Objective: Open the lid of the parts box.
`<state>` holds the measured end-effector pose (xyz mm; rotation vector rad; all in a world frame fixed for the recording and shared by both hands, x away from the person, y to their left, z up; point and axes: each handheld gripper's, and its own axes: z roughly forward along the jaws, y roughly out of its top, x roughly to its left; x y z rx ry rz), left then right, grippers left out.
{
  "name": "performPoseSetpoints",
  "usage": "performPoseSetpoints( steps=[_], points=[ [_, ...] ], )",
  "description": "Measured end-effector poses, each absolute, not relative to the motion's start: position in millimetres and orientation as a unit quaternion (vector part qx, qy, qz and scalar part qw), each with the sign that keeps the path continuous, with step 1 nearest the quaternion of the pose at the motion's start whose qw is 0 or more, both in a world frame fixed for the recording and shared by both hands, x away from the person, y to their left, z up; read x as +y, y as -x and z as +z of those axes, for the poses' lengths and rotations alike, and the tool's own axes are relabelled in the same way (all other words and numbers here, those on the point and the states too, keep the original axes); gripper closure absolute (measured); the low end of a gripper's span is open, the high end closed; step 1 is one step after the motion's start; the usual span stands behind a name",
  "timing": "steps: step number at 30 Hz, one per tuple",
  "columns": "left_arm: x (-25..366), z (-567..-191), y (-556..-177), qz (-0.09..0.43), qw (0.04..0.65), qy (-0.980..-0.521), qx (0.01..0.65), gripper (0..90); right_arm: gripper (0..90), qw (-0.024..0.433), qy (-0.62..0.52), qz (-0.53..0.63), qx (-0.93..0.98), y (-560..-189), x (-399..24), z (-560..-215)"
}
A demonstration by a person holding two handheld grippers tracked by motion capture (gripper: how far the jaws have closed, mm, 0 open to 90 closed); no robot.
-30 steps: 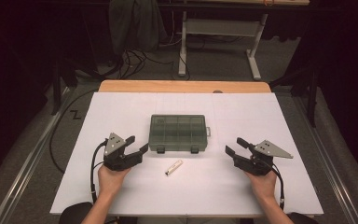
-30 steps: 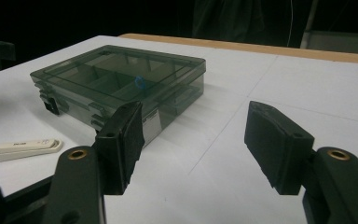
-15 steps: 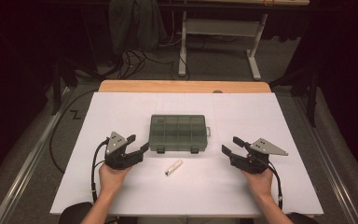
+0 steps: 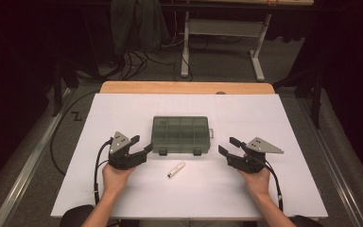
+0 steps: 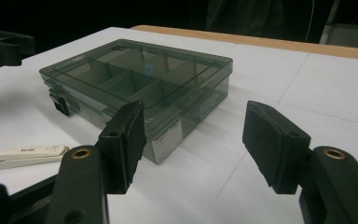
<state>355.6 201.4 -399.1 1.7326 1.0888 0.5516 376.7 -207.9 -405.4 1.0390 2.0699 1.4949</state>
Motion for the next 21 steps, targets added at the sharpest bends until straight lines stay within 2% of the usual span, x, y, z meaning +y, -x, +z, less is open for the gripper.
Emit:
performPoseSetpoints(
  steps=[21],
  points=[
    [193.4, -399.0, -366.7, 0.212, 0.478, -0.726, 0.447, 37.5, 40.2, 0.161, -0.371, 0.506, 0.762, -394.0, -188.1, -408.7]
  ],
)
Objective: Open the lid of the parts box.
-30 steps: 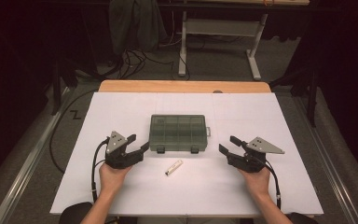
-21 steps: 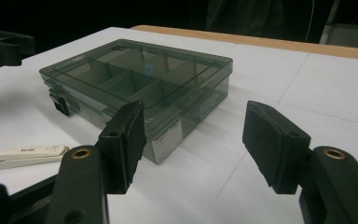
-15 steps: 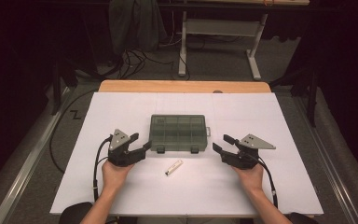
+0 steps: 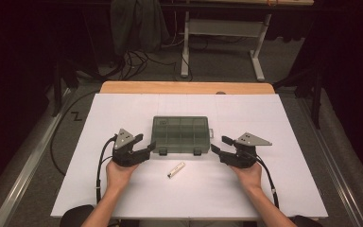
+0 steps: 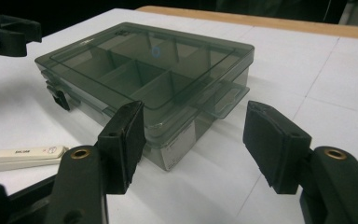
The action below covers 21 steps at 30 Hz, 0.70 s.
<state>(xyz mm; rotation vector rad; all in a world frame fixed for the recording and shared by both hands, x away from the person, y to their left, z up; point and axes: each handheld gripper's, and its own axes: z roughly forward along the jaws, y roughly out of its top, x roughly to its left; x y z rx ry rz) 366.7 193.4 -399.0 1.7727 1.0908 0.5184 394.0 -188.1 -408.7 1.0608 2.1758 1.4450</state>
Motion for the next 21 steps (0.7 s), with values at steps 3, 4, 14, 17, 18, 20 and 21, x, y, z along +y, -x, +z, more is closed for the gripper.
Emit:
performPoseSetpoints(
  steps=[3, 4, 14, 17, 18, 20, 21],
  points=[
    [192.0, -399.1, -367.1, 0.211, 0.471, -0.732, 0.445, 37.7, 40.2, 0.156, -0.372, 0.502, 0.765, -394.6, -186.9, -408.8],
    [191.1, -398.8, -367.0, 0.212, 0.467, -0.736, 0.442, 37.8, 40.5, 0.154, -0.372, 0.497, 0.769, -395.4, -185.8, -408.4],
    [188.8, -392.2, -363.5, 0.197, 0.454, -0.748, 0.443, 38.5, 40.9, 0.134, -0.387, 0.477, 0.778, -397.1, -188.2, -405.1],
    [188.9, -389.9, -362.1, 0.192, 0.453, -0.749, 0.444, 38.0, 41.5, 0.131, -0.390, 0.470, 0.781, -397.2, -189.3, -404.2],
    [188.9, -389.9, -362.1, 0.192, 0.453, -0.749, 0.444, 38.0, 41.5, 0.131, -0.390, 0.470, 0.781, -397.2, -189.3, -404.2],
    [188.3, -388.8, -361.5, 0.190, 0.449, -0.754, 0.440, 38.2, 41.9, 0.132, -0.389, 0.466, 0.784, -397.2, -189.9, -403.6],
    [187.0, -388.2, -360.8, 0.192, 0.439, -0.761, 0.437, 38.7, 42.3, 0.130, -0.389, 0.460, 0.788, -397.0, -190.5, -402.9]
  ],
)
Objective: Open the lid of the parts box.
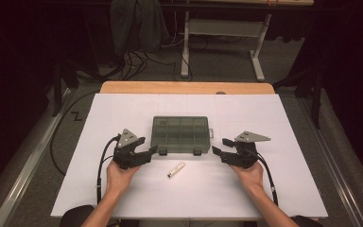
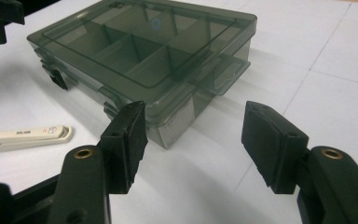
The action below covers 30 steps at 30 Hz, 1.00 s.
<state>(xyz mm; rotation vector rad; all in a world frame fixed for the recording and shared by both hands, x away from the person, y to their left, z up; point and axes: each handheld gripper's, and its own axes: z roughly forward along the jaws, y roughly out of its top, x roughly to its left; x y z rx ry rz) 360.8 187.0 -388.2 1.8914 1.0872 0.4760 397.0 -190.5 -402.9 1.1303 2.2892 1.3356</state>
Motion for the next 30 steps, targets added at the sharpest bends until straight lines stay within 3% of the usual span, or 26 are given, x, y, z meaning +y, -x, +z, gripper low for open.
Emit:
performPoseSetpoints(
  steps=[19, 30],
  points=[
    [190.1, -380.1, -362.8, 0.175, 0.366, -0.791, 0.458, 41.2, 49.9, 0.098, -0.379, 0.390, 0.833, -400.7, -184.4, -397.3],
    [194.0, -379.4, -366.6, 0.146, 0.349, -0.802, 0.463, 42.6, 47.8, 0.084, -0.392, 0.348, 0.847, -406.5, -174.8, -394.6]
  ],
)
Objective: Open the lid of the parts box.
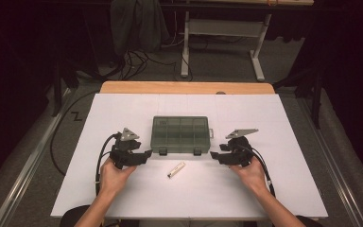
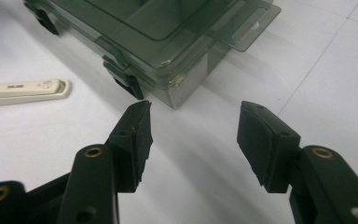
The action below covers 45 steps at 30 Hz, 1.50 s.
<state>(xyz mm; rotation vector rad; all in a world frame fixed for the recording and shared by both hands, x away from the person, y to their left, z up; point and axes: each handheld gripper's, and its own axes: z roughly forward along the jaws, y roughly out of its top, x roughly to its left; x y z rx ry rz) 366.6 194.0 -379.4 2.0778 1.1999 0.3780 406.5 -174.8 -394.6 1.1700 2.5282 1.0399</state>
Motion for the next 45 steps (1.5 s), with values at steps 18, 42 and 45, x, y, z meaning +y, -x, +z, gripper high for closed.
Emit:
performPoseSetpoints(
  steps=[18, 42, 45],
  points=[
    [190.7, -375.8, -369.4, 0.135, 0.339, -0.812, 0.456, 43.2, 48.4, 0.107, -0.372, 0.304, 0.870, -401.3, -161.6, -393.9],
    [181.2, -374.7, -374.9, 0.139, 0.293, -0.835, 0.444, 59.9, 85.2, 0.088, -0.355, 0.282, 0.887, -408.4, -153.9, -384.9],
    [180.3, -375.4, -375.8, 0.137, 0.290, -0.836, 0.446, 65.2, 90.0, 0.088, -0.350, 0.278, 0.890, -409.4, -151.6, -383.1]
  ],
)
